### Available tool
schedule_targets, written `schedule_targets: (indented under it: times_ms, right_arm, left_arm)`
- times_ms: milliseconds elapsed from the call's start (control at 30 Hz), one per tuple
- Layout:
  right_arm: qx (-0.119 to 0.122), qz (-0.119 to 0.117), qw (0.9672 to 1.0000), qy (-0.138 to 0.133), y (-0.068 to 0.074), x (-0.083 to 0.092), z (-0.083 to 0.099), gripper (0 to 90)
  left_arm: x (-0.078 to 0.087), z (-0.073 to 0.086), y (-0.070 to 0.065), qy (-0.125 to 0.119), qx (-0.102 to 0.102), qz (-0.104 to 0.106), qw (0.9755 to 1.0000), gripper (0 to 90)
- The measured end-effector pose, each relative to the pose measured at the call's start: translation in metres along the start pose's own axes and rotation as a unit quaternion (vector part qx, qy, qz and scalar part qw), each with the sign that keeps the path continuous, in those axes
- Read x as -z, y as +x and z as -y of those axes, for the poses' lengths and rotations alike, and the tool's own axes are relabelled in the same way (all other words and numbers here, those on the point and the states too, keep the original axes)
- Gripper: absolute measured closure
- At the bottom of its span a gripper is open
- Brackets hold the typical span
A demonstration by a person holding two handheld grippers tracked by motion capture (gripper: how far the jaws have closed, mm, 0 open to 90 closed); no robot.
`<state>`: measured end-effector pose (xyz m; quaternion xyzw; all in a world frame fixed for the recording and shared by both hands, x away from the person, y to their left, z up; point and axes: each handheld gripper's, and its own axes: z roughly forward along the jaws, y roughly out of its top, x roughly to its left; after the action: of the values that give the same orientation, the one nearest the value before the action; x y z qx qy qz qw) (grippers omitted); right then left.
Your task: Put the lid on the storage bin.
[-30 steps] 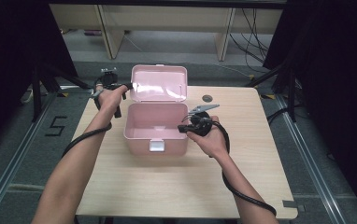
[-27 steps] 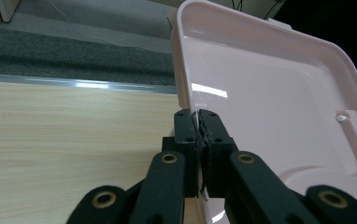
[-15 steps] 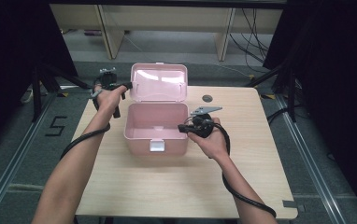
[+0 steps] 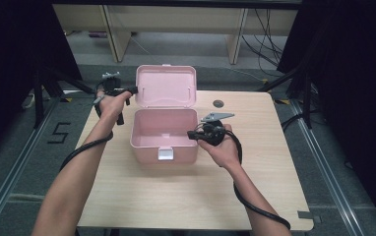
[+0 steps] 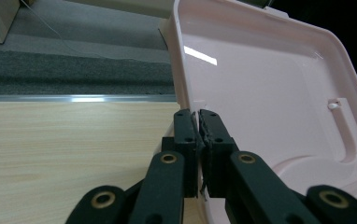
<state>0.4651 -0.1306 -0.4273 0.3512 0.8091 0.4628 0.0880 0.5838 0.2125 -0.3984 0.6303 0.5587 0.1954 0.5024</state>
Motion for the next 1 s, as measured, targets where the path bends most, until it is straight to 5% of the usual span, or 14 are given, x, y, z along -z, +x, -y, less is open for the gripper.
schedule_targets:
  times_ms: [267,700,1000]
  right_arm:
    - [-0.008,0.004,0.9999,-0.005,0.002,-0.001,0.001,90.0]
    - [0.011,0.01,0.9999,-0.006,0.001,-0.001,0.001,90.0]
    - [0.003,0.012,0.9999,-0.004,0.002,-0.001,0.001,90.0]
  left_arm:
    - [0.004,0.001,0.001,-0.007,-0.011,0.005,0.9999,86.3]
    - [0.01,0.003,0.002,-0.021,-0.032,0.014,0.9992,85.8]
    - [0.019,0.003,0.003,-0.036,-0.071,0.021,0.9966,90.0]
